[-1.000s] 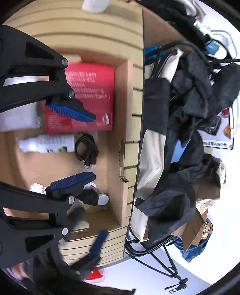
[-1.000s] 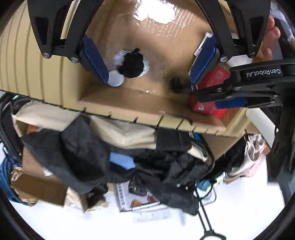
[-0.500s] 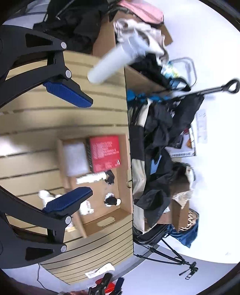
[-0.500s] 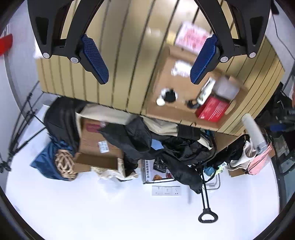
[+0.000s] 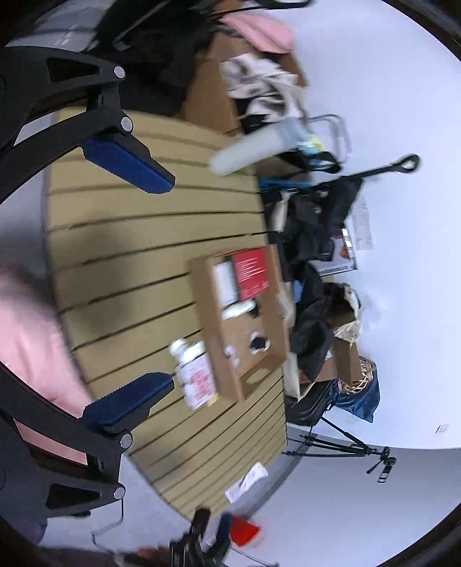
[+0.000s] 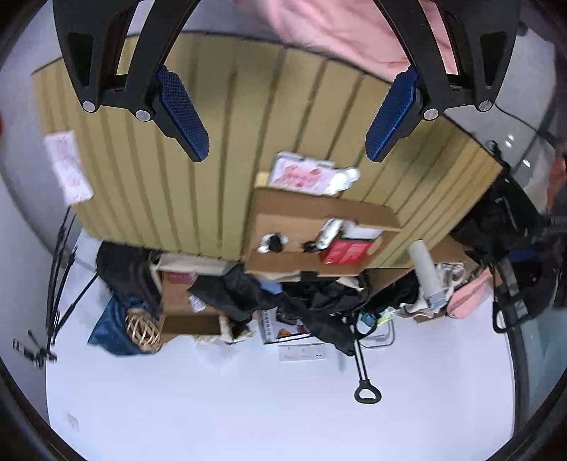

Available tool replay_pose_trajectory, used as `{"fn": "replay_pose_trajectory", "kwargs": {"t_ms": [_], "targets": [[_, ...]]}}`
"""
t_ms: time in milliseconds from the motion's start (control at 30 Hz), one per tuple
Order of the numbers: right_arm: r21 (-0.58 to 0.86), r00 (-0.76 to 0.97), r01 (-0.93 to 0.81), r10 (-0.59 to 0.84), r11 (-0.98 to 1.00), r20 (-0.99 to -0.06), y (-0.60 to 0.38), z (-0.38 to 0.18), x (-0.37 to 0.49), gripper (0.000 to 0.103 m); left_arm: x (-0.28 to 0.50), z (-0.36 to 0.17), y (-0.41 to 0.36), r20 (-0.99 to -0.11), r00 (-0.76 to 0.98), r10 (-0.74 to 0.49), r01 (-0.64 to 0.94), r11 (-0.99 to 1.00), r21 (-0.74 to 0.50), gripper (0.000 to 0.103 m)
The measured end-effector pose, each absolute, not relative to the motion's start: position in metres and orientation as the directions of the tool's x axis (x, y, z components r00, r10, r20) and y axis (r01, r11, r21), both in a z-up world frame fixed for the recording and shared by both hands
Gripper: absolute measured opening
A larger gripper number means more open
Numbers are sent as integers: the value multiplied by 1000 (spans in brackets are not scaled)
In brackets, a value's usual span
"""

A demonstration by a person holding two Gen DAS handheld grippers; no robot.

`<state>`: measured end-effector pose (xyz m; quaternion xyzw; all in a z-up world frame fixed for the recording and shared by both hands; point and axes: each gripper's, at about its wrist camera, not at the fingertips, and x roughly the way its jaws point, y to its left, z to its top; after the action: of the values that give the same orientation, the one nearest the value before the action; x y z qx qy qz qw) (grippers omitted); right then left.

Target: Organize objects

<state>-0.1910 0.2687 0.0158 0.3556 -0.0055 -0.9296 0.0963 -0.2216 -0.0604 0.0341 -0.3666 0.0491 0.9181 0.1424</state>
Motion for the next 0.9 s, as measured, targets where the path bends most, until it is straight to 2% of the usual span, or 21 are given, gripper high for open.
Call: {"fn": "replay_pose_trajectory", "kwargs": {"t_ms": [133, 267, 367, 433, 567, 633, 700, 733, 767, 800, 833, 900], "targets": [[116, -695, 169, -201, -979, -690, 253, -17, -186, 93, -185, -5, -59, -712, -653, 258, -258, -960, -111, 101], [28, -627, 232, -172, -972, -760, 227, -45, -176, 93, -170, -46, -53, -730, -560, 391, -218, -920, -325, 101], [34, -626, 273, -204, -962, -752, 221, -53, -170, 93, -182, -64, -35, -763, -529, 372, -239, -928, -286, 101], [23, -624, 287, -205, -958, -754, 218, -60, -170, 93, -196, -75, -23, -766, -546, 339, -242, -939, -243, 101], [32, -593, 290, -206, -957, -779, 217, -71, -178, 93, -235, -100, 11, -751, -556, 356, -319, -926, -204, 99], [58, -575, 283, -217, -958, -789, 219, -74, -181, 93, -255, -112, 30, -737, -592, 326, -339, -930, -140, 92], [89, -576, 255, -225, -963, -786, 224, -76, -182, 92, -282, -133, 51, -756, -589, 287, -357, -931, -75, 79], [90, -592, 218, -205, -972, -780, 229, -76, -183, 88, -294, -140, 57, -775, -566, 281, -363, -929, -71, 75], [93, -600, 175, -181, -980, -779, 236, -78, -185, 76, -307, -148, 65, -789, -545, 282, -372, -925, -74, 71], [106, -597, 158, -180, -982, -782, 241, -79, -188, 70, -316, -152, 69, -792, -541, 283, -377, -923, -73, 70], [120, -593, 148, -185, -982, -784, 246, -81, -189, 65, -325, -156, 73, -791, -542, 283, -379, -923, -70, 70], [127, -586, 128, -178, -984, -790, 254, -84, -193, 65, -341, -160, 79, -791, -544, 281, -385, -921, -62, 65]]}}
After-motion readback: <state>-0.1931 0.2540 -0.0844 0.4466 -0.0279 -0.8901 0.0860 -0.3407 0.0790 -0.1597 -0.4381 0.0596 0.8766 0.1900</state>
